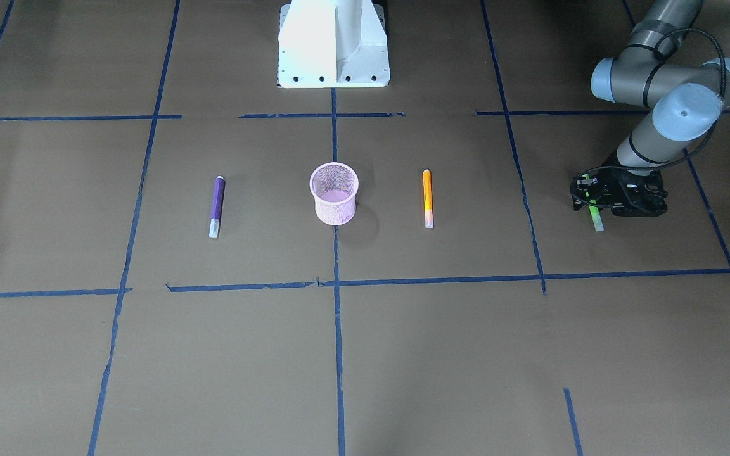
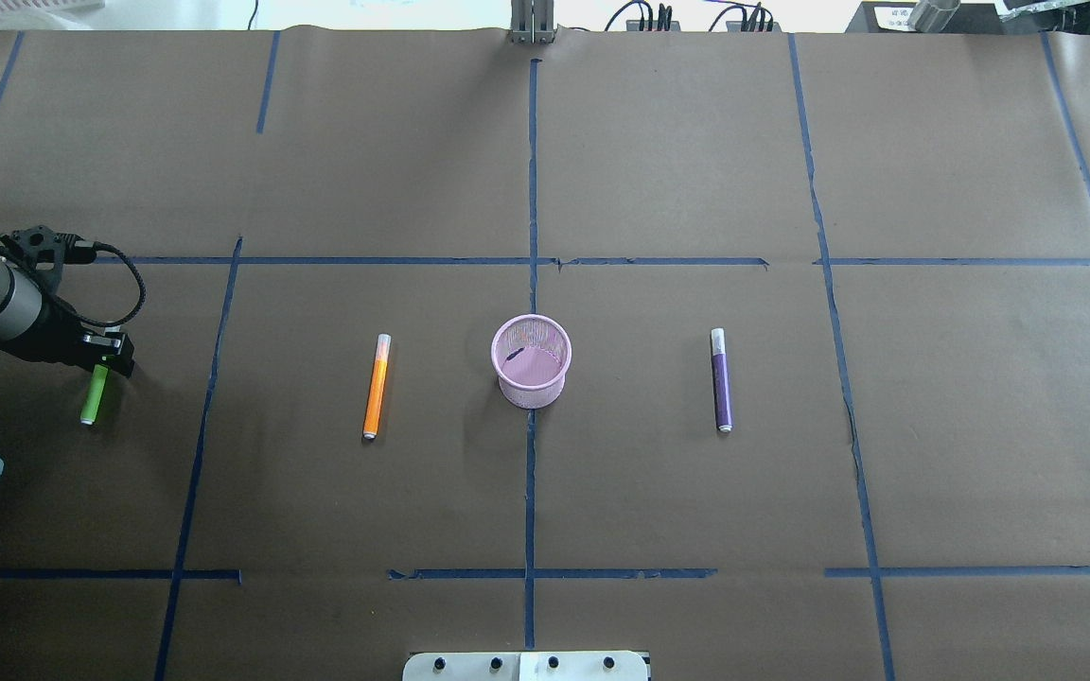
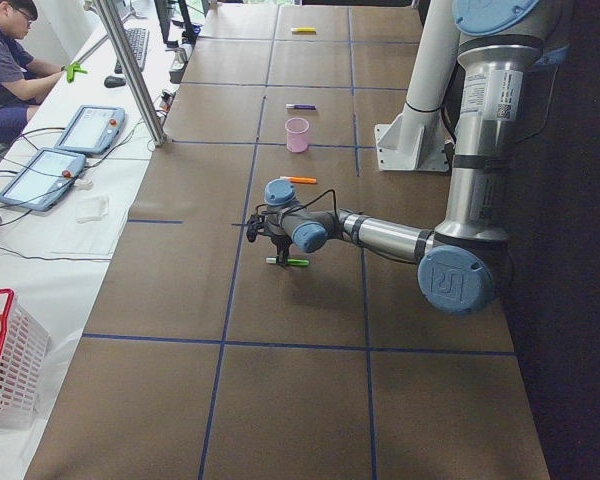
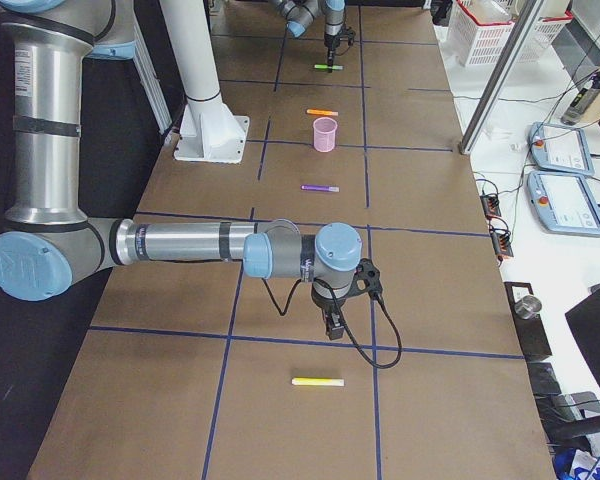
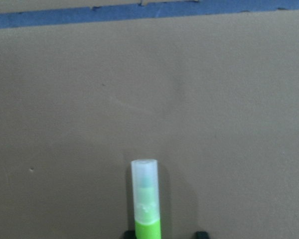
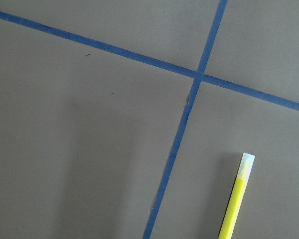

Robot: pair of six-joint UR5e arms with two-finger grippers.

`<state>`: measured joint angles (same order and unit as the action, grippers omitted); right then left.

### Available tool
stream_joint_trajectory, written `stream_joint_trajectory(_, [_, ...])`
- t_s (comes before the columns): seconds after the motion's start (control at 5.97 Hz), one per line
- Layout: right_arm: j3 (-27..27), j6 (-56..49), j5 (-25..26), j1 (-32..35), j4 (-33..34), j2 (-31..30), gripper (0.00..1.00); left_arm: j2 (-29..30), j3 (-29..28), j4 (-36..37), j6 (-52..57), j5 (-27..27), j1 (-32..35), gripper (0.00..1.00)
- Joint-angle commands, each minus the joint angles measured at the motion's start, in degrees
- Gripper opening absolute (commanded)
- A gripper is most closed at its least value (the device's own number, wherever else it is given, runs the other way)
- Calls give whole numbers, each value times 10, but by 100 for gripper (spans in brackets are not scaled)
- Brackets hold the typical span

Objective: Collect pens into pen holder
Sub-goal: 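Lower the left gripper onto the green highlighter and close on it, then lift the green highlighter upright and carry it over the pen cup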

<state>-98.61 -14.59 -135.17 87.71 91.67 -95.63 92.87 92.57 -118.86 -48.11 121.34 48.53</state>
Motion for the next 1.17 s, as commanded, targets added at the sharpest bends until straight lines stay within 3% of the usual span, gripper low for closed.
stream_joint_trajectory(0.0, [0,0,0,0,0,0,100,3,1,0,-2,-1,1,0])
stream_joint_trajectory(0.33, [-1,1,0,0,0,0,100,8,30,5,-6,-9,2,0])
stream_joint_trajectory(0.67, [-1,1,0,0,0,0,100,24,48,8,-9,-56,3,0])
stream_joint_trajectory(0.84, [-1,1,0,0,0,0,100,56,64,9,-55,-83,3,0])
stream_joint_trajectory(1.0, [-1,1,0,0,0,0,100,102,66,9,-179,-118,1,0])
